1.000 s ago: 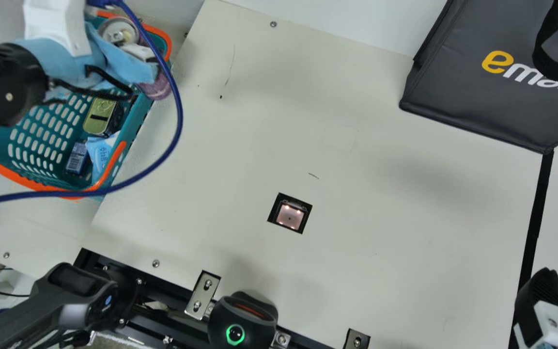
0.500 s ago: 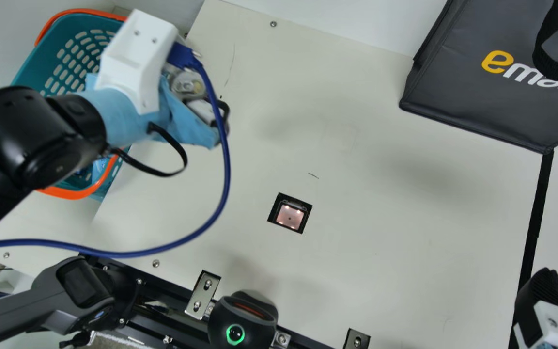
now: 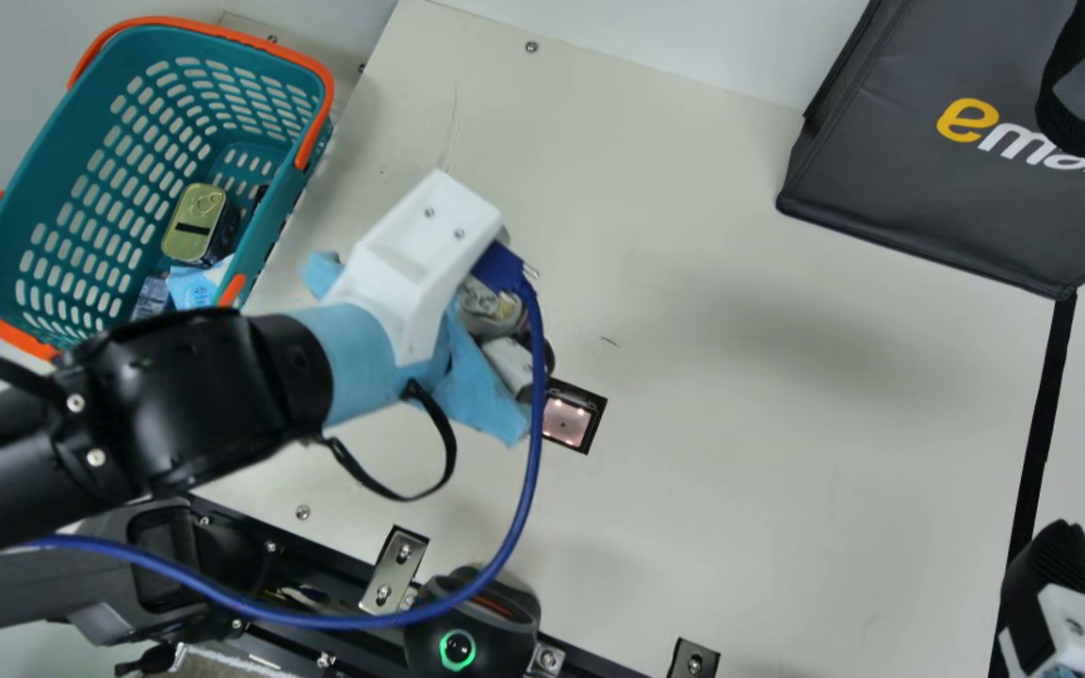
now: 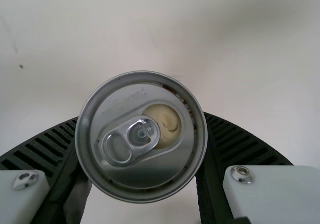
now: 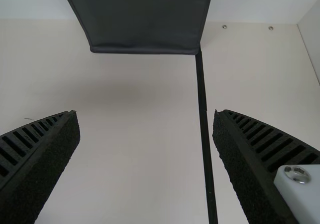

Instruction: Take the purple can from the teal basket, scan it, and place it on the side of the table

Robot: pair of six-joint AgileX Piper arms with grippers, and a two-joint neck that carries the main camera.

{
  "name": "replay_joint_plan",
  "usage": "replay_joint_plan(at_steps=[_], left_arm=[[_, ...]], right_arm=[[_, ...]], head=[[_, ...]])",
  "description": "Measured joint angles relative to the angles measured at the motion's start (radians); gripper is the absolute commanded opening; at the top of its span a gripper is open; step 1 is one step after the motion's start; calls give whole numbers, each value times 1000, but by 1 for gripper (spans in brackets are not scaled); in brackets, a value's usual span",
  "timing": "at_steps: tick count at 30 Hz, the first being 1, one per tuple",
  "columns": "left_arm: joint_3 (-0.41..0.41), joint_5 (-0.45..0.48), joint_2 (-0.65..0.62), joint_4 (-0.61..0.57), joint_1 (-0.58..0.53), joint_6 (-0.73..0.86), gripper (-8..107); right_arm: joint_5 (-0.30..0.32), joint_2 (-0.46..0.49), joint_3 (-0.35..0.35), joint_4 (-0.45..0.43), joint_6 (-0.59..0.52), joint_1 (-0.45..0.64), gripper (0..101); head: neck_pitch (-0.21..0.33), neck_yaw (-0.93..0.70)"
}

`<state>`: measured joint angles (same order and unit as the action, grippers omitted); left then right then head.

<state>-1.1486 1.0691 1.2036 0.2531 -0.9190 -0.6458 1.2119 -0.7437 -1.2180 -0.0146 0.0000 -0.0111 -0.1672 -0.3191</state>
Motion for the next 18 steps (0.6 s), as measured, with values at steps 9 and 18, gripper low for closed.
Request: replay_joint_plan(at_steps=[9,18], left_arm=[[74,-36,-6,-4,-105,-90,-8],[139,-69,-8,-12,-169,-151,-8]], right_arm=[[0,0,0,0,0,0,95],[0,0,0,0,0,0,95]], head=[[0,2],[0,0]])
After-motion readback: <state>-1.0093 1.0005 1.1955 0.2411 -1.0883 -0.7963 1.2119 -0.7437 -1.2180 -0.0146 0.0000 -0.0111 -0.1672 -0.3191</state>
